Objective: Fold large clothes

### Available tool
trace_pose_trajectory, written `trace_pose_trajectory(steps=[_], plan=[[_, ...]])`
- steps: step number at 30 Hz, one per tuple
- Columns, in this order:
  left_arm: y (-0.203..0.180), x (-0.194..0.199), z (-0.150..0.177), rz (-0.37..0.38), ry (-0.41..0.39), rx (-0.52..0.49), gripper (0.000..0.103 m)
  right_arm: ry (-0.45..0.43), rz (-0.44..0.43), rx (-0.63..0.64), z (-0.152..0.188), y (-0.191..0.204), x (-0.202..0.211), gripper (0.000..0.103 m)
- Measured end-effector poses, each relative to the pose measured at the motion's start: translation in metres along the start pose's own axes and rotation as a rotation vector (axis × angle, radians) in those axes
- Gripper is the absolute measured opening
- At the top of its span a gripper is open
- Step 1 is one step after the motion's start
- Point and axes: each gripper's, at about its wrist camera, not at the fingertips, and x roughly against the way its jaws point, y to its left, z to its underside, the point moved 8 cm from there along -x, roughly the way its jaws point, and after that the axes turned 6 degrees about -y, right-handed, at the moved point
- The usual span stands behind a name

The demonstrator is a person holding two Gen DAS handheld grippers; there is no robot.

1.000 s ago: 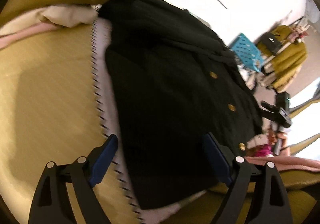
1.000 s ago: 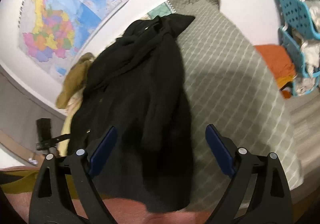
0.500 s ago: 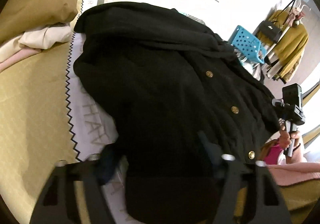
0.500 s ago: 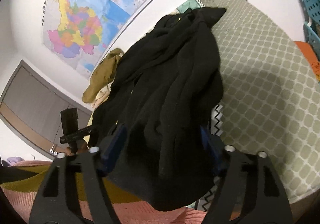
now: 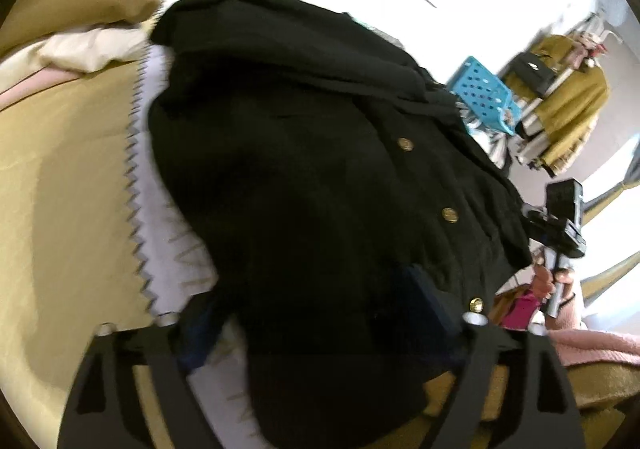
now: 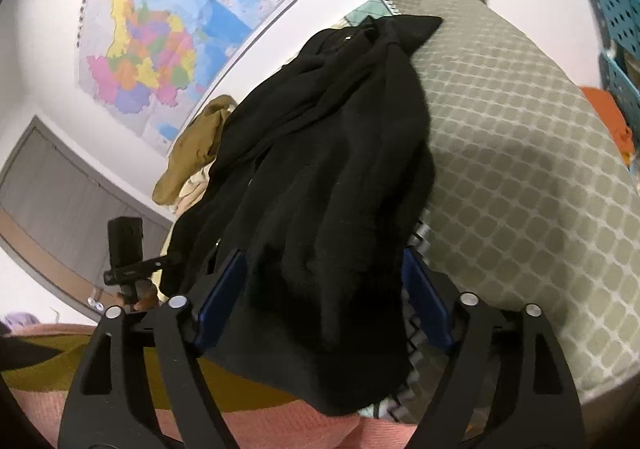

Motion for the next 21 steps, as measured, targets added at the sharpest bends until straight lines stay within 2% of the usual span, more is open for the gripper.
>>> trace_pose_trajectory(steps=[2, 3, 4, 5, 7, 9, 10, 15, 18, 21], plan=[[-0.004, -0.006, -0.003, -0.017, -0.006, -0.025, 0.09, 0.002, 0.015, 0.031, 0.001, 0.003, -0.007, 0.082], [-0.007, -0.009, -0.005, -0.032, -0.01, -0.04, 0.084, 0.0, 0.022, 0.036, 0.001, 0.004, -0.01, 0.079], [-0.007, -0.01, -0.005, -0.044, -0.011, -0.046, 0.053, 0.007, 0.006, 0.03, 0.002, 0.006, -0.013, 0.061], [-0.007, -0.012, -0.005, -0.046, -0.004, -0.029, 0.038, 0.014, -0.017, 0.002, 0.003, 0.006, -0.015, 0.038], [-0.008, -0.011, -0.006, -0.04, -0.001, 0.007, 0.021, 0.023, -0.036, -0.021, 0.004, 0.006, -0.017, 0.023], [-0.013, -0.001, -0.008, -0.054, -0.031, -0.008, 0.014, -0.005, -0.057, -0.023, 0.001, 0.012, -0.009, 0.018], [-0.018, 0.008, -0.01, -0.035, -0.051, 0.0, 0.012, -0.029, -0.096, -0.041, -0.003, 0.018, -0.001, 0.015], [-0.024, 0.062, -0.022, 0.055, -0.142, 0.068, 0.01, -0.145, -0.166, -0.009, -0.019, 0.056, 0.048, 0.013], [-0.029, 0.086, -0.022, 0.09, -0.171, 0.077, 0.01, -0.177, -0.205, 0.035, -0.021, 0.081, 0.072, 0.013], [-0.028, 0.095, -0.014, 0.113, -0.151, 0.07, 0.011, -0.17, -0.229, 0.081, -0.016, 0.1, 0.083, 0.012]])
